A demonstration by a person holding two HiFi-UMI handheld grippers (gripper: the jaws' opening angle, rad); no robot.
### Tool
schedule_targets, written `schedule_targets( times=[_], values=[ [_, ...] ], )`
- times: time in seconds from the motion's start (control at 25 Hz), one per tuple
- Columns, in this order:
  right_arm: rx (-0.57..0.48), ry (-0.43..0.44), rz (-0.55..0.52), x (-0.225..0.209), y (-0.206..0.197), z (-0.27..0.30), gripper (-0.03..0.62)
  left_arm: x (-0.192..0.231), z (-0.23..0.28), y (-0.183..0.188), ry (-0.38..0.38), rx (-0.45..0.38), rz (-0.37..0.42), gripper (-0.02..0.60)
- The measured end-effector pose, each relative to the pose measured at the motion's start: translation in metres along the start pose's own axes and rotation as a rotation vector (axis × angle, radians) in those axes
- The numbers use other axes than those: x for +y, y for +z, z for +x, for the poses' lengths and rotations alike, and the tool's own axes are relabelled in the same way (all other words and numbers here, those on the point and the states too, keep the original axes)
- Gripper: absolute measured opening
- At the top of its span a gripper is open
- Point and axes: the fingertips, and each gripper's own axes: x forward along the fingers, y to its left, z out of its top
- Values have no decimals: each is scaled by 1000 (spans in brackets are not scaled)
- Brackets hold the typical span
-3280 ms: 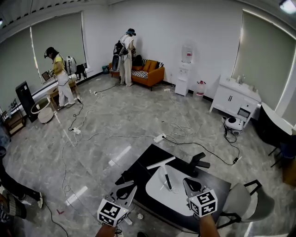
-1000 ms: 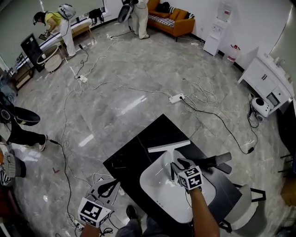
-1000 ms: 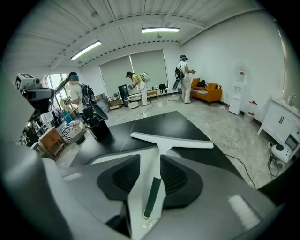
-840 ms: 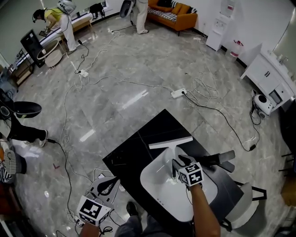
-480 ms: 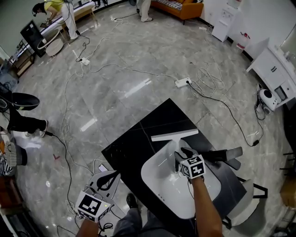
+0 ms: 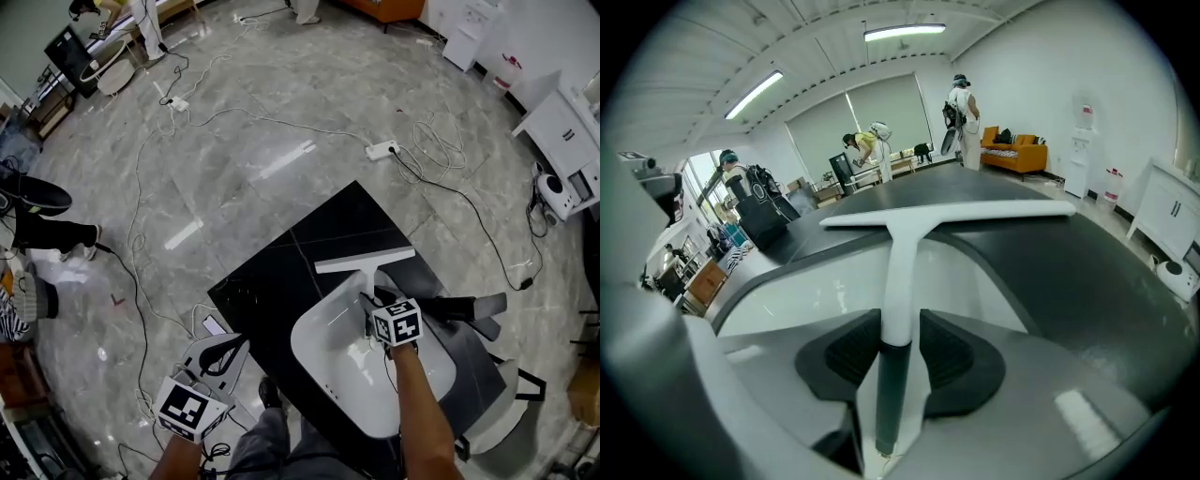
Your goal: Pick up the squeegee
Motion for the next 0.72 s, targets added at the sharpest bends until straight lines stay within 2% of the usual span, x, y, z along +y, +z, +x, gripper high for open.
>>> schedule_targets(
  times=[0.12,0.28,0.4,0.72],
  values=[
    [-4,-1,35,-3,-1,1,109,0,1,-2,-2,-6,0,3],
    [-4,-27,91,-5,-1,-3,104,3,-6,1,-6,-41,13,3],
    [-22,-46,136,-5,3,-12,104,8,-13,9,11,-28,6,3],
    [-113,-76,157,12,29,-66,104,10,-44,30,19,-58,35,3]
  ],
)
